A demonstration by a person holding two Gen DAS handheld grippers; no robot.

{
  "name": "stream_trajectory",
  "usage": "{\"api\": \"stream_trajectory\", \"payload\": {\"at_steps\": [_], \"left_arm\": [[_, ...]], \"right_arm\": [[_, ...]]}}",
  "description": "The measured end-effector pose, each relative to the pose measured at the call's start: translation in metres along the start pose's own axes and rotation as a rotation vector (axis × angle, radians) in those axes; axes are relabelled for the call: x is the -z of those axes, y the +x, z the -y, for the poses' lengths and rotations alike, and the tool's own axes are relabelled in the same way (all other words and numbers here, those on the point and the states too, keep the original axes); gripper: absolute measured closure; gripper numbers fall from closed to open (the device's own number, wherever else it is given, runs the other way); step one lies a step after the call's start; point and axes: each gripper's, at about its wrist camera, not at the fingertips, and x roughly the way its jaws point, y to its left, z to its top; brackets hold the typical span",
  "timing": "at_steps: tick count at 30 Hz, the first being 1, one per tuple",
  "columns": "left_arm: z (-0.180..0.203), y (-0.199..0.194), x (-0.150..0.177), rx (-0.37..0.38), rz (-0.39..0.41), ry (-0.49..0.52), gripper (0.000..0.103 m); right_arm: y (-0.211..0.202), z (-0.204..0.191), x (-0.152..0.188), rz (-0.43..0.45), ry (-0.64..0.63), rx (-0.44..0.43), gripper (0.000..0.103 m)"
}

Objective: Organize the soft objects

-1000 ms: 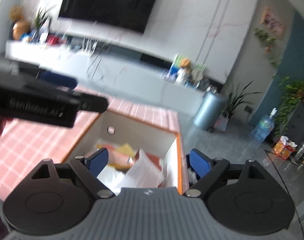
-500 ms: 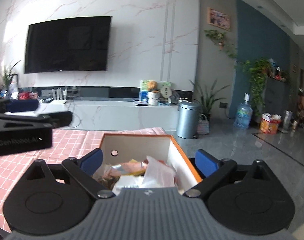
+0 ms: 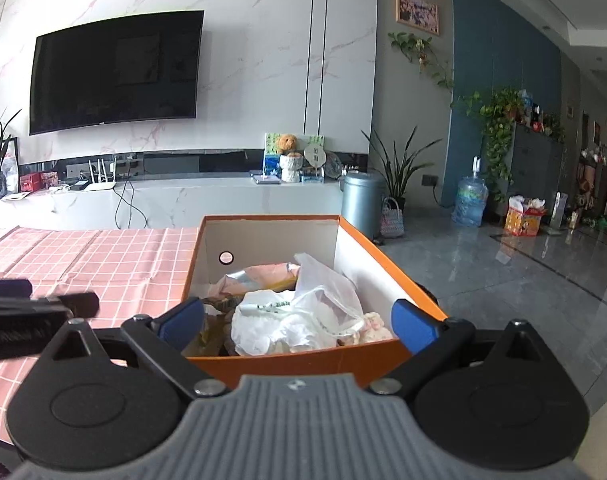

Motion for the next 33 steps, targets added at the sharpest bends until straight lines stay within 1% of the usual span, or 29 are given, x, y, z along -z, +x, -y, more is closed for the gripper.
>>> {"api": "stream_trajectory", "payload": {"at_steps": [2, 6, 9, 12, 16, 33], "left_arm": [[-0.004, 0.005, 0.004, -0.008, -0.006, -0.011, 0.006], [-0.013, 0.001, 0.018, -0.025, 0.012, -0.028, 0.006], [-0.015, 0.002, 0.020, -0.047, 0.021, -0.015, 0.006], [-0.016, 0.002, 0.027, -0.053, 0.018, -0.011, 0.006], [-0.017, 0.001, 0.027, -0.057, 0.012, -0.016, 0.006], [-0.017, -0.007, 0.024, -0.051, 0.014, -0.004, 0.006]], "right_arm": [[0.001, -0.006, 0.006, 0.005, -0.019, -0.004, 0.004], [0.006, -0.014, 0.016, -0.006, -0.051, -0.001, 0.003], [0.011, -0.016, 0.019, -0.021, -0.056, -0.004, 0.003], [0.014, -0.016, 0.021, -0.024, -0.045, -0.001, 0.003], [0.017, -0.018, 0.023, -0.035, -0.037, -0.004, 0.003], [0.014, -0.017, 0.021, -0.019, -0.030, 0.002, 0.003]]}}
